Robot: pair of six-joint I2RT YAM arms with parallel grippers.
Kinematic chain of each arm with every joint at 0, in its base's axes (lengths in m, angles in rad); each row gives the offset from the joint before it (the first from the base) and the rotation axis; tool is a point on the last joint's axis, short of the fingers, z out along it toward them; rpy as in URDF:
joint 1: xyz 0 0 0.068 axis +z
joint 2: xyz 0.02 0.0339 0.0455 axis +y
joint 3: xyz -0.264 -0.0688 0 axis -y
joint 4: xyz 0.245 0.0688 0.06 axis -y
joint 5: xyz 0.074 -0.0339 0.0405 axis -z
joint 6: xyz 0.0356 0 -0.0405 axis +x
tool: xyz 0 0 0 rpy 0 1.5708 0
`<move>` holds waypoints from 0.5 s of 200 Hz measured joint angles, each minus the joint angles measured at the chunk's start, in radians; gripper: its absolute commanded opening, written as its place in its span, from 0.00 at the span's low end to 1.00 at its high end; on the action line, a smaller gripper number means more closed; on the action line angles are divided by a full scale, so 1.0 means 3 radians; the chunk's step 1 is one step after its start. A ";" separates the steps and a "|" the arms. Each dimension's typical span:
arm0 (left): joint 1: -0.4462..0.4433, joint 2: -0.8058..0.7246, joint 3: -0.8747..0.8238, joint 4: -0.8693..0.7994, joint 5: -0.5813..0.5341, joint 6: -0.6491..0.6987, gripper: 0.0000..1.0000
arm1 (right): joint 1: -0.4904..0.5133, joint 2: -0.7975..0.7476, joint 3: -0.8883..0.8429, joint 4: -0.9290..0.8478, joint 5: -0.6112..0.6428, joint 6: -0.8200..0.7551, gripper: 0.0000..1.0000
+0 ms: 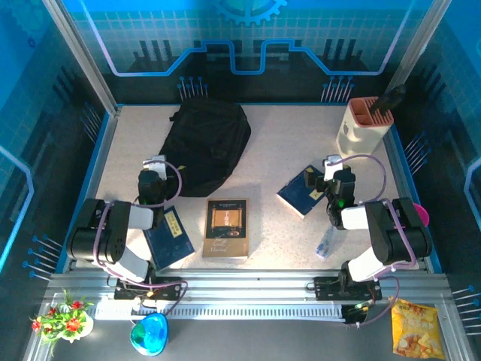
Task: Pack the student bag
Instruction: Move the student bag to the top-center of the table.
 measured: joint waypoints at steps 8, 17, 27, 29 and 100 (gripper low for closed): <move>0.0000 0.0000 0.0000 0.0000 0.0000 0.0000 0.99 | -0.0006 0.0000 0.0000 0.0000 -0.0005 0.0000 1.00; 0.0000 0.0000 0.0000 0.0000 0.0000 0.0000 0.99 | -0.0010 0.0000 0.0001 0.0000 -0.0013 0.0000 1.00; 0.0000 0.0000 0.0000 0.0000 0.0000 0.0000 0.99 | -0.0010 0.0000 0.0000 0.0001 -0.0020 0.0000 1.00; 0.0000 0.0000 0.0000 0.0000 0.0000 0.0000 0.99 | -0.0010 0.0000 0.0000 0.0001 -0.0023 -0.0001 1.00; 0.0000 0.0000 0.0000 0.0000 0.0000 0.0000 0.99 | -0.0013 0.0000 0.0000 0.0000 -0.0025 0.0000 1.00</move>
